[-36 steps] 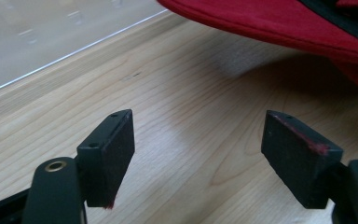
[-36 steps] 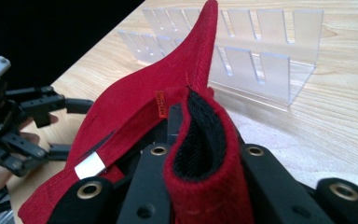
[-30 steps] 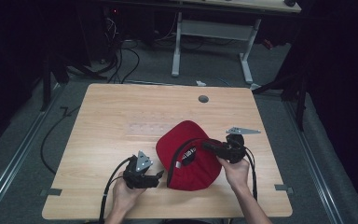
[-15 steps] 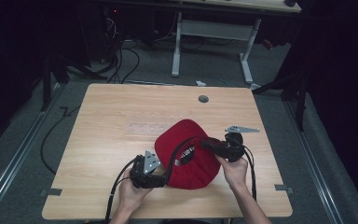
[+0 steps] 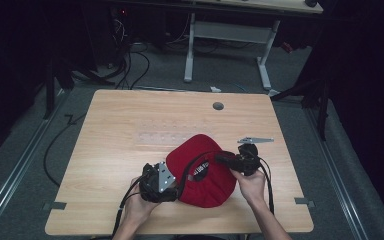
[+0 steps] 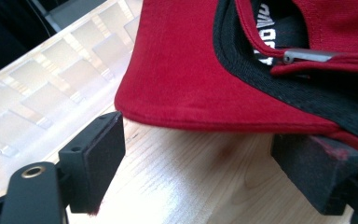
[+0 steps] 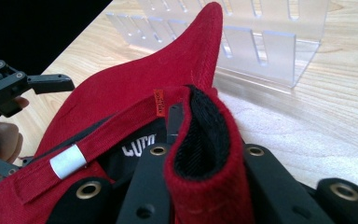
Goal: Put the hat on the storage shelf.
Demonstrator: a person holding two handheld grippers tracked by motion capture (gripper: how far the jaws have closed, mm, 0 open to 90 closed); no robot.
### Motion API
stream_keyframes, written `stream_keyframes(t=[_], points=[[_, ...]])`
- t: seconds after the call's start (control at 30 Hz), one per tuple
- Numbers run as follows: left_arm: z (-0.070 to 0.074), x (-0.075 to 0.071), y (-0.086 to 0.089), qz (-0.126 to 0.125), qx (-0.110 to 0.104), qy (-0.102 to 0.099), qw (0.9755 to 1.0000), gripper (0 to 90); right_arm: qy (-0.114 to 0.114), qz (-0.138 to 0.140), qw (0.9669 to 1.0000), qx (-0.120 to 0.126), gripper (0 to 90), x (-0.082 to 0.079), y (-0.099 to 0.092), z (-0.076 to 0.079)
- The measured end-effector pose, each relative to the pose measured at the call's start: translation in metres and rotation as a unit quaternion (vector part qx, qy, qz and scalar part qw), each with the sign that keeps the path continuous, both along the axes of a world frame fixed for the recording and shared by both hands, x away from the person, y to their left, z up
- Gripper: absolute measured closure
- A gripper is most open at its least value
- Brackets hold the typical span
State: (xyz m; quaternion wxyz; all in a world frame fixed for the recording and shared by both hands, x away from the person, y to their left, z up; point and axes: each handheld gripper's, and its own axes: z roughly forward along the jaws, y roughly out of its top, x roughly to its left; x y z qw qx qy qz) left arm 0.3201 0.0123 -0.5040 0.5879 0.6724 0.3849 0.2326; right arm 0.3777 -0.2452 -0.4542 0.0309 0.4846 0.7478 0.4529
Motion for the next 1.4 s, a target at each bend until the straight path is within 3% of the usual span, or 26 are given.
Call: stream_keyframes(t=[0.5, 0.67, 0.87, 0.93, 1.0, 1.17, 1.4], points=[[0.001, -0.002, -0.006, -0.004, 0.023, -0.027, 0.9994, 25.7, 0.025, 0.006, 0.9997, -0.002, 81.3, 0.0, 0.003, -0.002], [0.0, -0.005, -0.011, -0.024, 0.033, -0.025, 0.9989, 32.9, 0.035, 0.01, 0.9993, 0.006, 81.3, 0.001, 0.004, -0.004], [0.001, -0.003, -0.013, -0.027, 0.037, -0.026, 0.9986, 39.2, 0.042, 0.013, 0.9989, 0.015, 81.4, 0.001, 0.001, -0.002], [0.004, -0.001, -0.011, -0.023, 0.028, -0.021, 0.9991, 41.7, 0.049, 0.027, 0.9981, 0.026, 81.4, 0.0, 0.002, -0.002], [0.007, 0.0, -0.009, -0.025, 0.016, -0.016, 0.9994, 41.6, 0.041, 0.03, 0.9986, 0.013, 81.3, -0.003, 0.005, 0.0], [0.011, 0.0, -0.009, -0.03, 0.012, -0.006, 0.9995, 42.4, 0.044, 0.032, 0.9982, 0.026, 81.2, -0.003, 0.003, 0.002], [0.021, -0.001, -0.003, -0.061, -0.019, 0.031, 0.9975, 54.1, 0.043, 0.044, 0.9973, 0.04, 80.7, -0.004, 0.002, 0.001]])
